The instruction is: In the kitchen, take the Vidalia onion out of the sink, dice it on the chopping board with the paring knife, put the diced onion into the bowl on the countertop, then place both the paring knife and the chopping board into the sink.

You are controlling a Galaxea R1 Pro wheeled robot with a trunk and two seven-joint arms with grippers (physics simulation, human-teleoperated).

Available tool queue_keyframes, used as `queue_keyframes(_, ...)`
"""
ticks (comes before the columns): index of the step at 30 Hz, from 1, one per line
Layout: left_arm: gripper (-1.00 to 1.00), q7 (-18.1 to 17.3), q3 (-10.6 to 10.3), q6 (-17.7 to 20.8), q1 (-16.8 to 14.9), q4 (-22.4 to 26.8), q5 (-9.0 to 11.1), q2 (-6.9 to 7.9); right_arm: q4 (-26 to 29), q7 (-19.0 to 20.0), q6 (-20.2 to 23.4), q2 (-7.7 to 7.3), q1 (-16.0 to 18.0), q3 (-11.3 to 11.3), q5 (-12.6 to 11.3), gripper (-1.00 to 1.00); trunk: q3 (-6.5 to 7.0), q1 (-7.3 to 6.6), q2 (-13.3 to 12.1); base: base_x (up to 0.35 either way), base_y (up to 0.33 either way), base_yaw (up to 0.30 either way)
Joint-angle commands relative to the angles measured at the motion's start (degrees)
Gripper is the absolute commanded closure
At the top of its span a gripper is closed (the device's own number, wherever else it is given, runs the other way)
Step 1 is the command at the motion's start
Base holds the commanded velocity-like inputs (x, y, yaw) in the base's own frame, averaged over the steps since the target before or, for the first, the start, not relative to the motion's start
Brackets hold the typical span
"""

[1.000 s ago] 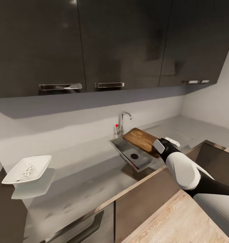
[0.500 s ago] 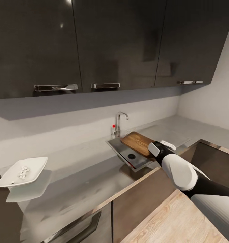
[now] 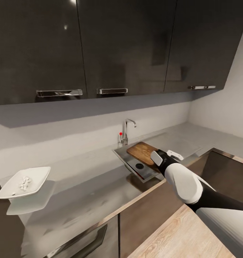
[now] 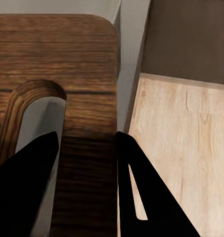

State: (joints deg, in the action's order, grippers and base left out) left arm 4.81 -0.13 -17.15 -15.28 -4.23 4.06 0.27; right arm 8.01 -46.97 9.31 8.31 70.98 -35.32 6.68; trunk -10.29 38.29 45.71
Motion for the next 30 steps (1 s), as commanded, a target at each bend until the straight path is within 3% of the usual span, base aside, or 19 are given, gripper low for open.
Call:
queue_keyframes(1, -1.00, -0.06, -0.05, -0.43, -0.10, -0.24, 0.41, 0.00, 0.22, -0.21, 0.65, 0.20, 0.04, -0.27, 0.70, 1.00, -0.09, 0.01, 0.07, 0.000, 0.000, 0.000)
queue_keyframes(6, -1.00, 0.00, -0.05, -0.43, -0.10, -0.25, 0.41, 0.00, 0.54, -0.31, 0.71, 0.52, 0.04, -0.27, 0.67, 1.00, -0.09, 0.01, 0.07, 0.000, 0.000, 0.000)
queue_keyframes(10, -1.00, 0.17, 0.02, -0.43, -0.10, -0.25, 0.42, 0.04, 0.59, -0.22, 0.75, 1.69, 0.04, -0.26, 0.69, 1.00, -0.09, 0.01, 0.07, 0.000, 0.000, 0.000)
queue_keyframes(30, -1.00, 0.12, 0.04, -0.43, -0.10, -0.25, 0.42, 0.24, 0.45, 0.02, 0.37, 1.69, 0.04, -0.21, 0.53, 1.00, -0.09, 0.01, 0.07, 0.078, 0.000, 0.000)
